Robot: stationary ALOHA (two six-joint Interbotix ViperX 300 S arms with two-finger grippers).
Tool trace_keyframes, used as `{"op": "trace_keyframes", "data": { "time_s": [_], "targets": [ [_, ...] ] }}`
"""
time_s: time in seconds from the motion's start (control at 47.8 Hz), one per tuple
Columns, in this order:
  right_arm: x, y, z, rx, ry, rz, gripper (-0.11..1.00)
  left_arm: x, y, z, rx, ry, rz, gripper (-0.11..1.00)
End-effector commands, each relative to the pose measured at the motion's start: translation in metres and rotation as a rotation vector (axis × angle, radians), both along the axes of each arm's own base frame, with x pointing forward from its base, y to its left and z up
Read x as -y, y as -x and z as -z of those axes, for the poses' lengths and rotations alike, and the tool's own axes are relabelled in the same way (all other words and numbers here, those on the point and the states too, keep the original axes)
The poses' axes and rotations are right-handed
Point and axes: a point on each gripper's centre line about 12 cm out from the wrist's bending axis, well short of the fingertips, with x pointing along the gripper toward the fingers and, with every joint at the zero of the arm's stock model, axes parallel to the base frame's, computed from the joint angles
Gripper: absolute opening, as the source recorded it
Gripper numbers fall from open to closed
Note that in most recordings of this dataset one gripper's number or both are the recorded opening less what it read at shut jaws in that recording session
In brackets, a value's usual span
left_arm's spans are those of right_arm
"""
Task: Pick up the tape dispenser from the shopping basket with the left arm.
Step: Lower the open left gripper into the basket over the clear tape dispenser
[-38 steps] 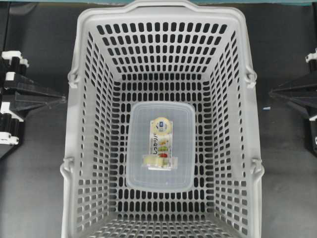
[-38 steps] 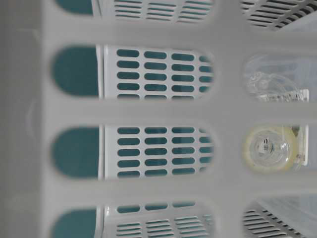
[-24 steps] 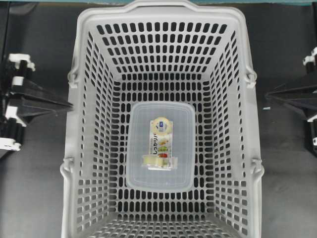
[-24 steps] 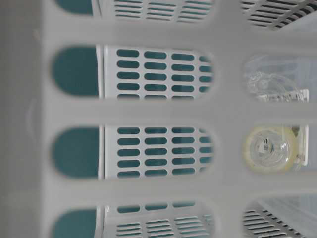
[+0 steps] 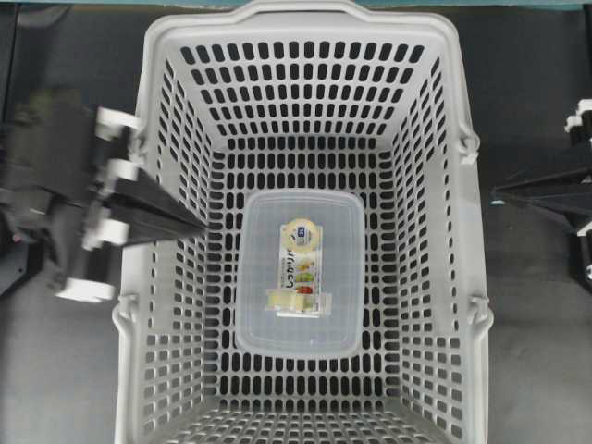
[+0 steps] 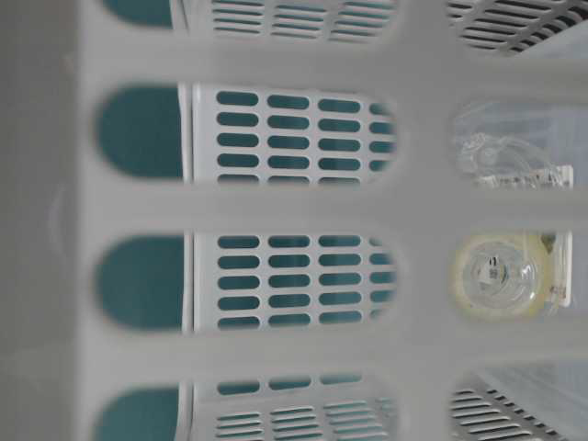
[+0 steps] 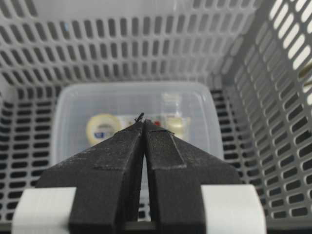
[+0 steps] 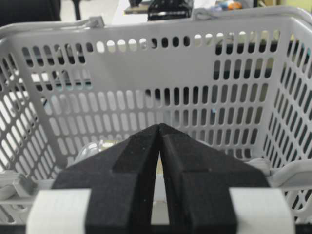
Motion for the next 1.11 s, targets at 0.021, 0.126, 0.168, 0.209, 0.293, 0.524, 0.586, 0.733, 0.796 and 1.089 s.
{"op": "trace_keyframes", "data": {
  "time_s": [0.021, 0.126, 0.168, 0.209, 0.293, 0.524, 0.586, 0.733, 0.796, 1.089],
  "targets": [
    [-0.002, -0.001, -0.011, 0.031, -0.005, -0.007, 0.02, 0.008, -0.025, -0.011, -0.030, 0.009, 0.006, 0.00],
    [-0.001, 0.000, -0.013, 0.037, -0.006, -0.007, 0.19, 0.010, -0.040, -0.009, -0.078, 0.013, -0.003, 0.00],
    [-0.002, 0.000, -0.014, 0.041, -0.009, -0.008, 0.28, 0.012, -0.045, -0.007, -0.099, 0.009, 0.000, 0.00],
    [-0.002, 0.000, -0.014, 0.043, -0.009, -0.008, 0.39, 0.013, -0.049, -0.007, -0.113, 0.008, 0.001, 0.00],
    [-0.002, 0.002, -0.015, 0.049, -0.006, -0.010, 0.63, 0.014, -0.058, -0.003, -0.141, 0.005, -0.002, 0.02],
    [-0.002, 0.004, -0.018, 0.061, -0.005, -0.010, 0.78, 0.022, -0.075, 0.015, -0.229, 0.034, -0.019, 0.65],
    [-0.002, 0.004, -0.018, 0.064, -0.005, -0.009, 0.77, 0.025, -0.080, 0.020, -0.264, 0.044, -0.026, 0.80],
    [-0.002, 0.006, -0.019, 0.072, -0.005, -0.009, 0.77, 0.034, -0.092, 0.035, -0.350, 0.054, -0.035, 0.88],
    [-0.002, 0.007, -0.018, 0.072, -0.005, -0.009, 0.77, 0.037, -0.097, 0.042, -0.382, 0.048, -0.034, 0.87],
    [-0.002, 0.008, -0.016, 0.069, -0.005, -0.009, 0.77, 0.042, -0.116, 0.087, -0.519, 0.013, -0.036, 0.88]
  ]
}}
